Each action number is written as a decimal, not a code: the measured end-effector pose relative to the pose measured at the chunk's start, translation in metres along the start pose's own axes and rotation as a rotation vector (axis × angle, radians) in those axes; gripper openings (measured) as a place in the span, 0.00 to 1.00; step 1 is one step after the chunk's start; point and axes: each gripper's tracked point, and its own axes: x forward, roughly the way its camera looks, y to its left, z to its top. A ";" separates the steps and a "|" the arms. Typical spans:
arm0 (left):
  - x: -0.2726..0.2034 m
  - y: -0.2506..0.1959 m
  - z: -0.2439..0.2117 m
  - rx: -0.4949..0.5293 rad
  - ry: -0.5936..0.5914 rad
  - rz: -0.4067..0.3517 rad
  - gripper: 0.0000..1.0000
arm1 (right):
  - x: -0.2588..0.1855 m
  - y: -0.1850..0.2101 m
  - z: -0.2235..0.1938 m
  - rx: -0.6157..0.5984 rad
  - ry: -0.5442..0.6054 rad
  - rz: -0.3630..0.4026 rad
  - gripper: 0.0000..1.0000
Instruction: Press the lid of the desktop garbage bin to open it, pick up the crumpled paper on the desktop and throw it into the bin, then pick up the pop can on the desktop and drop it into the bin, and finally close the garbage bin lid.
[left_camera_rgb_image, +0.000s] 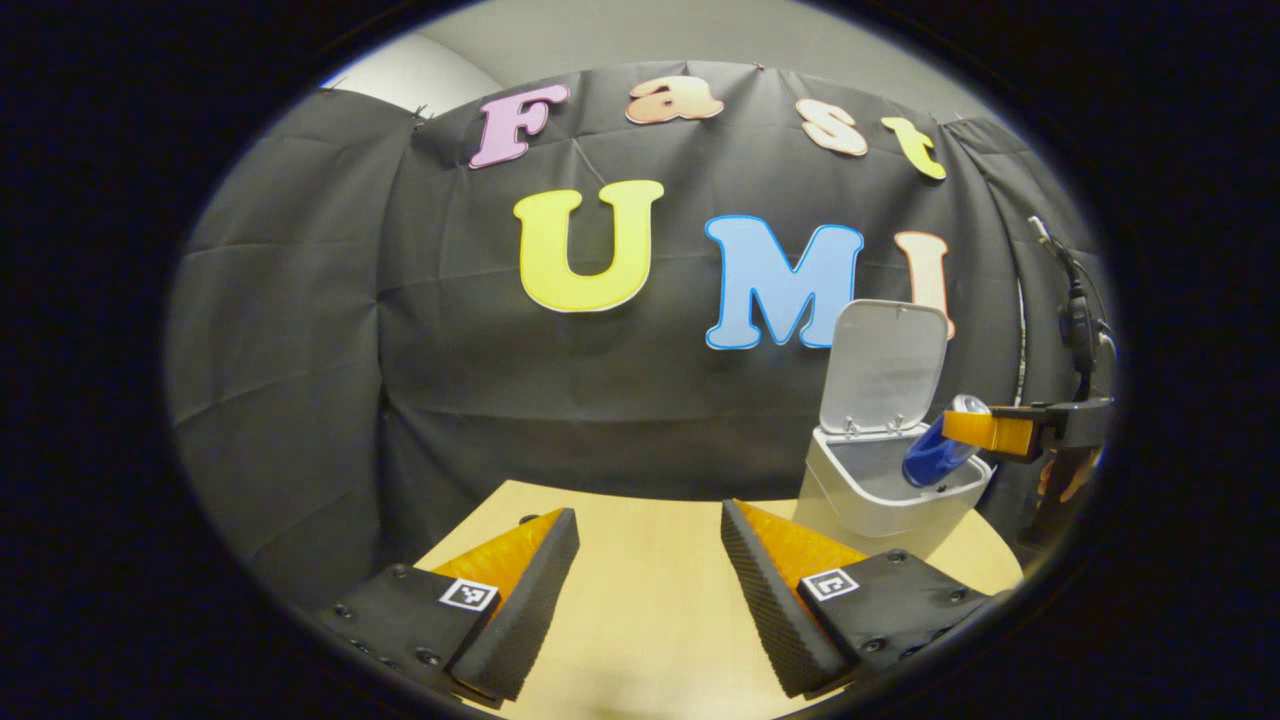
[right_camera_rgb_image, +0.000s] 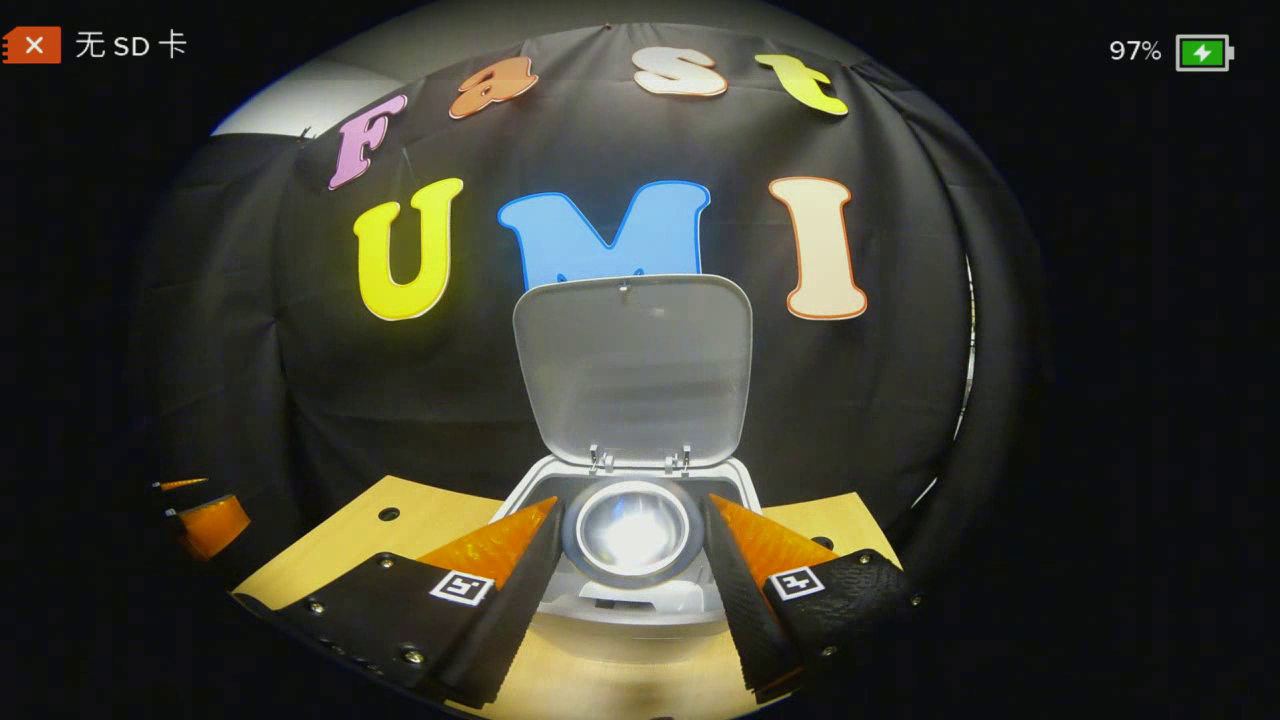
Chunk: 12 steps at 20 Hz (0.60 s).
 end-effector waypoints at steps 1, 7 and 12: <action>0.000 -0.001 -0.001 -0.001 0.002 -0.003 1.00 | 0.000 -0.002 0.000 0.002 -0.001 -0.003 0.85; -0.001 -0.004 -0.001 0.001 0.006 -0.011 1.00 | -0.008 -0.001 0.003 0.013 -0.015 -0.003 0.86; -0.001 -0.004 -0.002 0.000 0.006 -0.014 1.00 | -0.010 0.002 0.011 0.008 -0.031 0.003 0.86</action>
